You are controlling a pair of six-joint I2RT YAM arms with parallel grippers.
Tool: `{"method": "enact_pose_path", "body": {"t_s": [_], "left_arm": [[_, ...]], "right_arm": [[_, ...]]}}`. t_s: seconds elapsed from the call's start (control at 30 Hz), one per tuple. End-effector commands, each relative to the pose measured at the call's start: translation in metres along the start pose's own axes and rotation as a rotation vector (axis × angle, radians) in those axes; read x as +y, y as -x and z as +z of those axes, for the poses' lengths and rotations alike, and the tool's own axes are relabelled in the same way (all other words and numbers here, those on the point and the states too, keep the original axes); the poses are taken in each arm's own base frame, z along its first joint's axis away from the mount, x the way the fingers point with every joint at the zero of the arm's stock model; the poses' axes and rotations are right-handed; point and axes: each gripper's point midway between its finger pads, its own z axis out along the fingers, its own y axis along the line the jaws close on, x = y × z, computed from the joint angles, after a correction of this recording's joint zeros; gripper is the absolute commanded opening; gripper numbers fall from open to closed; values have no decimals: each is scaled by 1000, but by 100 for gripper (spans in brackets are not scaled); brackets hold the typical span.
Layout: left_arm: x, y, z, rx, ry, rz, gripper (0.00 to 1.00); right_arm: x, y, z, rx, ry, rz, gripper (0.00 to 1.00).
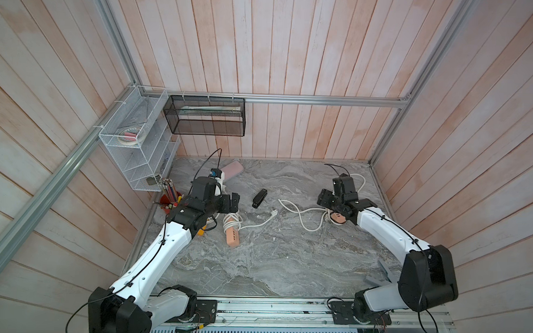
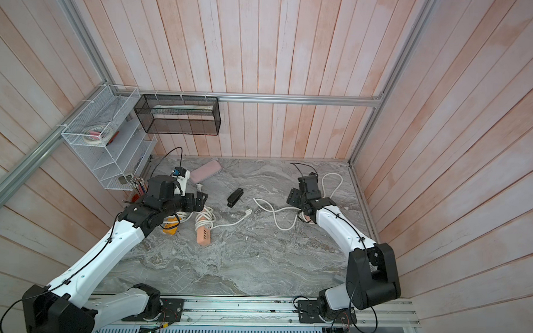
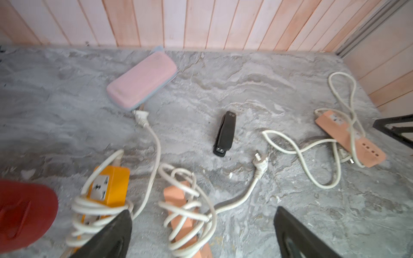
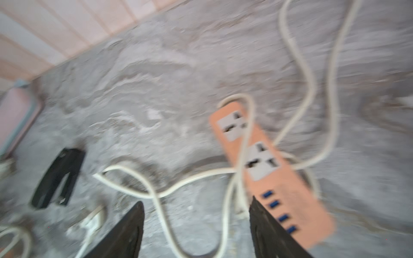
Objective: Wrap the cord around the power strip
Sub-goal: Place the power strip at the center of the board, then pick up the power strip from the center of the board.
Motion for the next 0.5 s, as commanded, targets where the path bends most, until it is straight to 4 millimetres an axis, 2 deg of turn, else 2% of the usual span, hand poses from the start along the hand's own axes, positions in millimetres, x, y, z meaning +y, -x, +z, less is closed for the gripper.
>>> {"method": "enact_pose_path", "body": {"t_s": [0.0,0.07,0.2,0.37,0.47], "left_arm": [[-21,12,12,-3,-109,31,100],[-30,17,15,-14,-146,22,100],[-44,19,19,-10,-195,6,98],[-56,7,25,24,-220,-3,95],[-61,3,27,44,-235,-8,93]], "right_arm": [[-52,-5,1,75,-211,-138,81],[-53,-5,10,105,-213,-170,84],[-38,-13,33,176,-147,-208,86],[-17,-19,65,268,-77,-215,87],[-18,-24,82,298,-92,-227,86]]}}
